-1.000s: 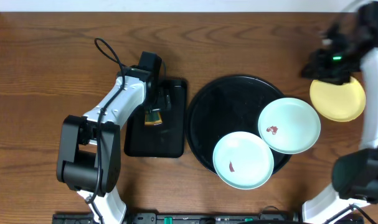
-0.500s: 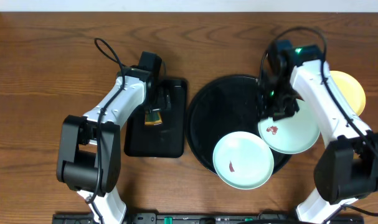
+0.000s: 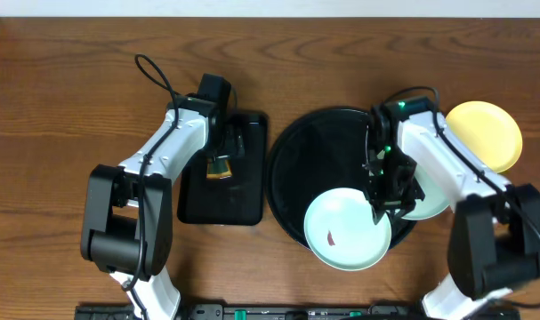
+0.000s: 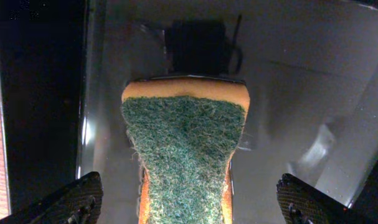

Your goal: Clean dirty plates on tray and stack at the side

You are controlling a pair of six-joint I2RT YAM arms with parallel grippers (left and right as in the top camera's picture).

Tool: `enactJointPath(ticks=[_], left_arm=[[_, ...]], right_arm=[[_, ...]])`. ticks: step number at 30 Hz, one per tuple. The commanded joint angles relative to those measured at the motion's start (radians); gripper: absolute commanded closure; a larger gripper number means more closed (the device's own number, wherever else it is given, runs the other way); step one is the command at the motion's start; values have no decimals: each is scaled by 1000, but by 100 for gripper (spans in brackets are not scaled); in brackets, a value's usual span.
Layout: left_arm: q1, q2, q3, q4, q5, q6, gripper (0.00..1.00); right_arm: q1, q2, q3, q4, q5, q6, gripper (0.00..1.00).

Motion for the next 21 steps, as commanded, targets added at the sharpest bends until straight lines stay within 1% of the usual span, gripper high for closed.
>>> enactJointPath(ticks=[1, 4, 8, 12, 14, 16, 21], left_arm=[[-1, 6, -4, -2, -12, -1, 10], [-1, 6, -4, -3, -12, -1, 10], [-1, 6, -4, -3, -12, -1, 10], [-1, 6, -4, -3, -12, -1, 10], [-1, 6, -4, -3, -12, -1, 10], [-1, 6, -4, -3, -12, -1, 10], [-1, 6, -4, -3, -12, -1, 10]], right_arm=[[-6, -127, -61, 28, 66, 95, 66], [-9, -233, -145, 135, 69, 139, 66], [-10, -313, -240, 254, 72, 194, 70], [-20, -311, -314, 333, 144, 239, 72], [-31, -311, -345, 360, 130, 240, 77], [-35, -311, -366, 389, 106, 240, 79], [-35, -311, -396, 437, 105, 240, 82]])
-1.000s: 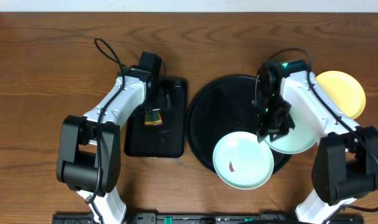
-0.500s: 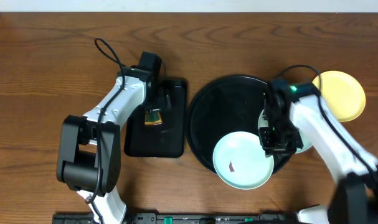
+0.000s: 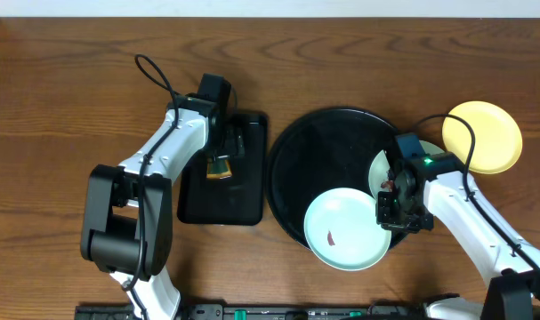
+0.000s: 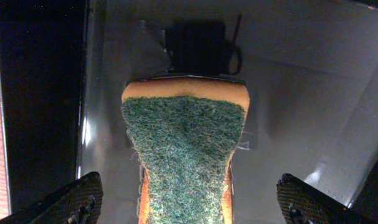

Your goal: Clean dirty plates on tray and stack at the side

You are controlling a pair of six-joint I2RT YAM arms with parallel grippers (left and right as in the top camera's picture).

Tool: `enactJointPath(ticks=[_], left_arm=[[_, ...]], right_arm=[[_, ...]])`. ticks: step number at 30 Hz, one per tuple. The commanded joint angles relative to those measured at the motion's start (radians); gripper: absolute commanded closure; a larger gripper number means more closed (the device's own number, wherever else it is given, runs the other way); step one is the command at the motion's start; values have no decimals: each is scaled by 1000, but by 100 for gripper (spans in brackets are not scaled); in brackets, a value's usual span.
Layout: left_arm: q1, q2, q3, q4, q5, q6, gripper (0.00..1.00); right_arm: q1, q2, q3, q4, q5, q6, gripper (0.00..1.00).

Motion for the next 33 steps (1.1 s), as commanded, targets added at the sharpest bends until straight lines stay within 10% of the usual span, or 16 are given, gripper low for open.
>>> enactJointPath(ticks=[1, 33], left_arm=[[-1, 6, -4, -3, -13, -1, 10], [-1, 6, -4, -3, -12, -1, 10]], right_arm=[[-4, 0, -24, 25, 6, 21, 81], [-5, -8, 17, 202, -110, 11, 99]])
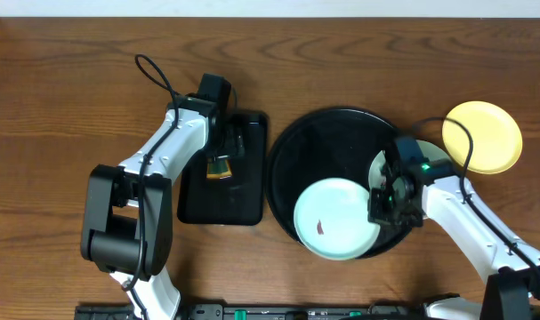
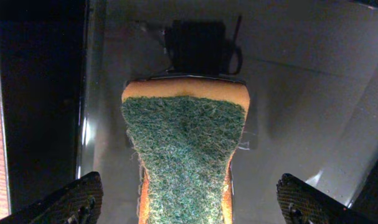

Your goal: Clean dirty plates on tray and stack at the side

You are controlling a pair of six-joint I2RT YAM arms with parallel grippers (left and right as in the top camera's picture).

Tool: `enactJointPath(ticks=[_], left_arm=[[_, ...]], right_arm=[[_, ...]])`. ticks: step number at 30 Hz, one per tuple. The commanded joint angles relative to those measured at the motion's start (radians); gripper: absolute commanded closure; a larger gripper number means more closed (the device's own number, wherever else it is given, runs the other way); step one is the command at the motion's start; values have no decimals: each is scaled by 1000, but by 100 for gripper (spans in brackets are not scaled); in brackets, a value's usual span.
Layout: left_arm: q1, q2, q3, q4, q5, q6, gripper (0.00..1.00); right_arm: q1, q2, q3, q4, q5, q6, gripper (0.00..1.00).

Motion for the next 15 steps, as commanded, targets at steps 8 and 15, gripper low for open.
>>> enactJointPath(ticks=[8, 15], left_arm=[[-1, 6, -4, -3, -12, -1, 10], [-1, 6, -4, -3, -12, -1, 10]], right_arm=[[-5, -7, 73, 283, 39, -2, 99], [-3, -2, 64, 389, 40, -30, 99]])
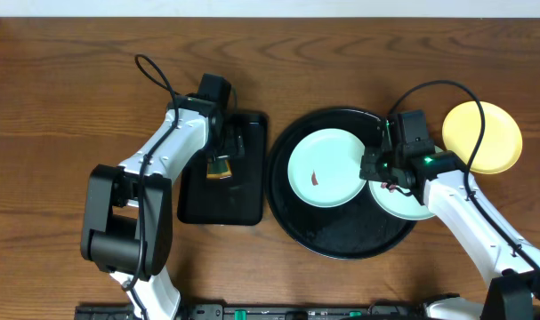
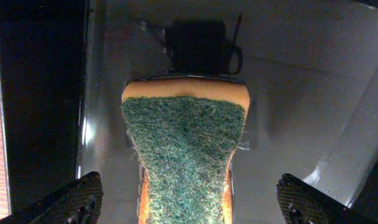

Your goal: Clean dirty plates on tray and stack at the side

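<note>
A pale green plate (image 1: 325, 168) with a small red stain lies on the round black tray (image 1: 341, 238), in its left-middle part. My right gripper (image 1: 369, 169) sits at this plate's right rim, shut on it. A second pale green plate (image 1: 403, 203) lies at the tray's right edge, partly under the right arm. A yellow plate (image 1: 485, 135) rests on the table beside the tray. My left gripper (image 2: 192, 194) hangs open over the green-topped orange sponge (image 2: 185, 149), its fingers (image 2: 83, 196) well clear of both sides. The sponge (image 1: 219, 166) lies in the rectangular tray.
The sponge lies in a black rectangular tray (image 1: 247, 206) left of the round tray; its wet floor (image 2: 301, 93) fills the left wrist view. Brown wooden table (image 1: 56, 116) all round. The right arm's cable (image 1: 447, 84) arcs over the far right.
My right gripper has moved from the round tray's front right toward its far side. The stained green plate has gone with it, from the tray's front to its left-middle. The left arm has not moved.
First my right gripper stood over the stained plate's right part at the tray's front, the arm covering the second green plate. Then it was at that plate's right rim. Then the plate lay slightly further left, and now it lies up in the tray's middle. Left gripper stayed open over the sponge.
</note>
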You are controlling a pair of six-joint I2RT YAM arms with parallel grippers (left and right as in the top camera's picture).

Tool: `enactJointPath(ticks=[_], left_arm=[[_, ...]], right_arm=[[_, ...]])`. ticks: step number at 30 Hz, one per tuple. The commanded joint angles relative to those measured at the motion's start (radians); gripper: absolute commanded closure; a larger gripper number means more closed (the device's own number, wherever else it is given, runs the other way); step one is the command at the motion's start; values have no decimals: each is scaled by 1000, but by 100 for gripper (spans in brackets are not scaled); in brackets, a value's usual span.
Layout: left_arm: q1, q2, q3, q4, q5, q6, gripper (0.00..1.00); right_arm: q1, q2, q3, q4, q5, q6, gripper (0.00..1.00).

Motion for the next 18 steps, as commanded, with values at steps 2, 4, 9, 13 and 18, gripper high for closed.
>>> enactJointPath(ticks=[2, 4, 9, 13, 18], left_arm=[[-1, 6, -4, -2, -12, -1, 10], [-1, 6, -4, -2, -12, -1, 10], [-1, 6, -4, -2, -12, -1, 10], [-1, 6, -4, -2, -12, -1, 10], [-1, 6, -4, -2, -12, -1, 10]], right_arm=[[0, 8, 6, 35, 10, -43, 99], [3, 26, 5, 57, 10, -64, 99], [3, 96, 6, 103, 10, -138, 99], [3, 117, 6, 154, 9, -207, 99], [0, 121, 6, 214, 26, -202, 99]])
